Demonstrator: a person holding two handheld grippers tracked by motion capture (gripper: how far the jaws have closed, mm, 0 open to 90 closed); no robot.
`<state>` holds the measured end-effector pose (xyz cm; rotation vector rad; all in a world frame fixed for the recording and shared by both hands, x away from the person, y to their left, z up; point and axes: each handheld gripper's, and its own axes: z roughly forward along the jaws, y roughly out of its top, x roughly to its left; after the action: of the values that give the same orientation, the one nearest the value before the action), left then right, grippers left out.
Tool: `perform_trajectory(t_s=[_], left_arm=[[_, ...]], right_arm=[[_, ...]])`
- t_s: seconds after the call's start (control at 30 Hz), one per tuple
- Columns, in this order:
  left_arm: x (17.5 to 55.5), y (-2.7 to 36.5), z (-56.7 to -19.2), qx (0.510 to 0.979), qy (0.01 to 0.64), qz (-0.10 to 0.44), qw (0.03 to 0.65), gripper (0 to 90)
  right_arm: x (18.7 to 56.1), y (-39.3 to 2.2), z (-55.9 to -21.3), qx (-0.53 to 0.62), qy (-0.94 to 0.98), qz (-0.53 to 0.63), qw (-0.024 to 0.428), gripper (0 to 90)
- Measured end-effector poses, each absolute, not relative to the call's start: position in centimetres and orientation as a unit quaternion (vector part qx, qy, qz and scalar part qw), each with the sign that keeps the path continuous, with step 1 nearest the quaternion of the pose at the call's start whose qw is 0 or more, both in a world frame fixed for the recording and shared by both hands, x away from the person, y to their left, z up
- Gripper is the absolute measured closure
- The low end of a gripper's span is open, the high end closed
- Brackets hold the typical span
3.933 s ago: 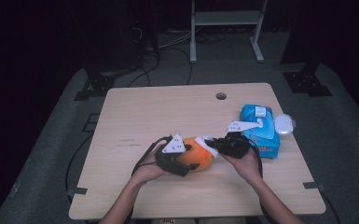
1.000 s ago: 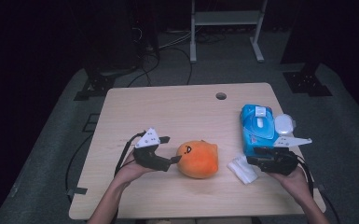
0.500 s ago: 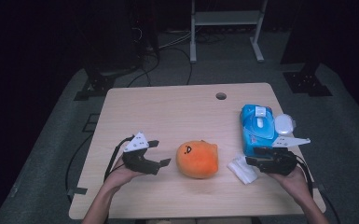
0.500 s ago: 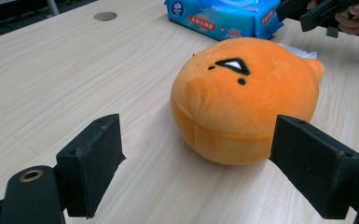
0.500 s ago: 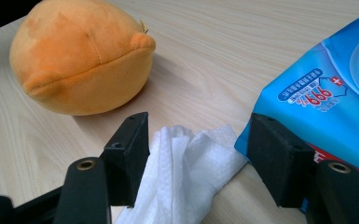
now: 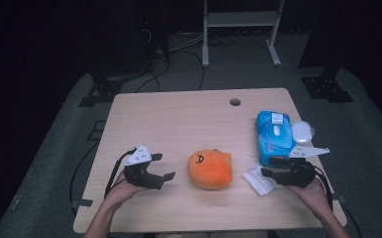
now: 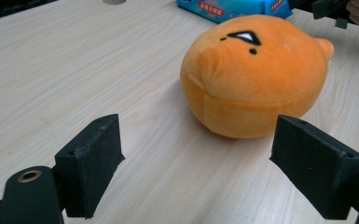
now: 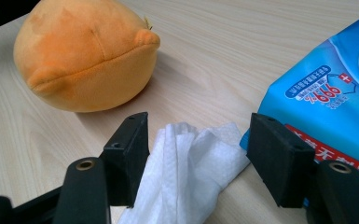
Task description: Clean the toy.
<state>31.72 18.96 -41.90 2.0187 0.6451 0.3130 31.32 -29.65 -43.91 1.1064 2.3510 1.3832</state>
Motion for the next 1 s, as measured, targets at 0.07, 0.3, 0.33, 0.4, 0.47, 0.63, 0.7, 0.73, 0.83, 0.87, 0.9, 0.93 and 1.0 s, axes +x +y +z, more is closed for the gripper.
perform_trajectory(t_s=[0.07,0.3,0.33,0.4,0.47,0.63,0.7,0.73,0.83,0.87,0.9,0.93,1.0], left_arm=[[31.7,19.2,-42.1,0.827,0.267,0.128,0.478,15.5],[31.4,20.2,-42.8,0.827,0.279,0.128,0.471,15.5],[31.4,20.3,-42.8,0.827,0.282,0.128,0.47,15.5],[31.3,20.6,-43.1,0.826,0.285,0.128,0.469,15.6],[31.2,20.8,-43.3,0.827,0.287,0.129,0.466,15.5],[31.0,21.4,-44.1,0.825,0.299,0.127,0.463,15.5],[30.8,21.7,-44.4,0.822,0.305,0.125,0.465,15.5],[30.7,21.7,-44.6,0.82,0.306,0.126,0.467,15.5],[30.5,21.8,-45.1,0.823,0.308,0.127,0.46,14.5],[30.6,21.8,-45.3,0.823,0.31,0.127,0.459,14.5],[30.6,21.8,-45.4,0.821,0.313,0.127,0.46,14.2],[30.6,21.8,-45.4,0.821,0.314,0.127,0.46,13.9],[30.6,21.7,-45.4,0.819,0.314,0.131,0.462,13.8]], right_arm=[[31.3,-29.7,-43.9,0.374,0.795,0.467,0.098,37.5],[31.3,-29.7,-44.0,0.375,0.796,0.466,0.099,37.5],[31.3,-29.6,-44.0,0.375,0.797,0.463,0.099,37.5],[31.3,-29.6,-44.0,0.375,0.797,0.463,0.099,37.5],[31.3,-29.6,-44.0,0.375,0.797,0.463,0.098,37.5],[31.2,-29.5,-44.0,0.374,0.797,0.465,0.097,37.5],[31.2,-29.6,-44.1,0.374,0.796,0.466,0.097,37.5],[31.2,-29.6,-44.2,0.375,0.794,0.468,0.096,37.5],[31.1,-29.5,-44.4,0.377,0.793,0.47,0.093,37.3],[31.0,-29.5,-44.6,0.377,0.792,0.471,0.092,37.1],[31.0,-29.4,-44.7,0.376,0.792,0.473,0.089,37.0],[30.9,-29.4,-44.8,0.375,0.791,0.475,0.089,36.6],[30.8,-29.2,-45.0,0.374,0.791,0.476,0.084,36.4]])
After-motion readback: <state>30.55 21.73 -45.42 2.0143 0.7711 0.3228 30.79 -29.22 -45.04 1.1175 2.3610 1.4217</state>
